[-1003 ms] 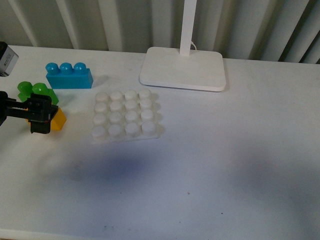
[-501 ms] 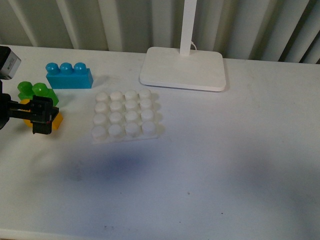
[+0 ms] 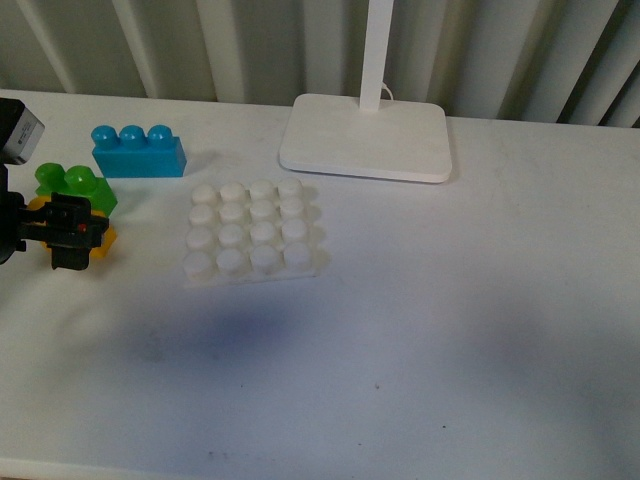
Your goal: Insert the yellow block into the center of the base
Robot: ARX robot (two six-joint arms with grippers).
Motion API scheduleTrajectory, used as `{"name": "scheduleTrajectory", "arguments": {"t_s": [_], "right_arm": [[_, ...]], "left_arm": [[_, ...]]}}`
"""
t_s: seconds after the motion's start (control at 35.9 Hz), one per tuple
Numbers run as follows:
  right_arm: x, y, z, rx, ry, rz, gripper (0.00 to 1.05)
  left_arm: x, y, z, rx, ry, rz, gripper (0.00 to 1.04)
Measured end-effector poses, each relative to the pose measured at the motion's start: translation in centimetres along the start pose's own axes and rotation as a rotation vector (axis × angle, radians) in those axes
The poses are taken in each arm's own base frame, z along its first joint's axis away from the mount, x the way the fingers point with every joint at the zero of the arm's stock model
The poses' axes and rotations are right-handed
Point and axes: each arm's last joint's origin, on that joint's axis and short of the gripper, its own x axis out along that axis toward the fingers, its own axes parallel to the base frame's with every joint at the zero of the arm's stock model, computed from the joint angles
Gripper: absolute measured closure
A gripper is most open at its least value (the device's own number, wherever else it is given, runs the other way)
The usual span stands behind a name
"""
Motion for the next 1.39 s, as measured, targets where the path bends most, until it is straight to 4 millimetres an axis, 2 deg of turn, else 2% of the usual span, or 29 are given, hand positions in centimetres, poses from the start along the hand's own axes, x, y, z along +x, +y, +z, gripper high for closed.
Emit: {"name": "scheduleTrajectory", "arguments": {"t_s": [0.08, 0.25, 0.39, 0.5, 0.72, 0.86, 1.23, 1.39], "right_arm": [[0.0, 0.0, 0.0, 0.000, 0.000, 0.000, 0.09], [0.0, 0.0, 0.0, 0.000, 0.000, 0.000, 0.09], [0.0, 0.0, 0.0, 0.000, 0.000, 0.000, 0.09], [0.0, 0.0, 0.0, 0.000, 0.000, 0.000, 0.09], [0.0, 0.0, 0.0, 0.000, 0.000, 0.000, 0.09], [0.0, 0.0, 0.0, 0.000, 0.000, 0.000, 0.09], [0.0, 0.0, 0.0, 0.000, 0.000, 0.000, 0.09], [0.0, 0.0, 0.0, 0.000, 0.000, 0.000, 0.09]], "left_arm": [[-0.4, 0.0, 0.1, -0.008, 0.000, 0.008, 0.39], [-2.7, -1.1, 1.5, -0.032, -0.019, 0.043, 0.39], [-4.0, -2.8, 2.9, -0.049, -0.026, 0.052, 0.39], [-4.7, -5.7, 3.9, -0.071, -0.029, 0.046, 0.39], [-4.3, -11.5, 5.9, -0.137, -0.020, 0.058, 0.39], [-3.6, -14.2, 6.8, -0.161, -0.021, 0.062, 0.39], [-2.4, -16.9, 6.0, -0.171, -0.008, 0.066, 0.39], [-1.6, -17.3, 5.6, -0.173, 0.001, 0.072, 0.39]]}}
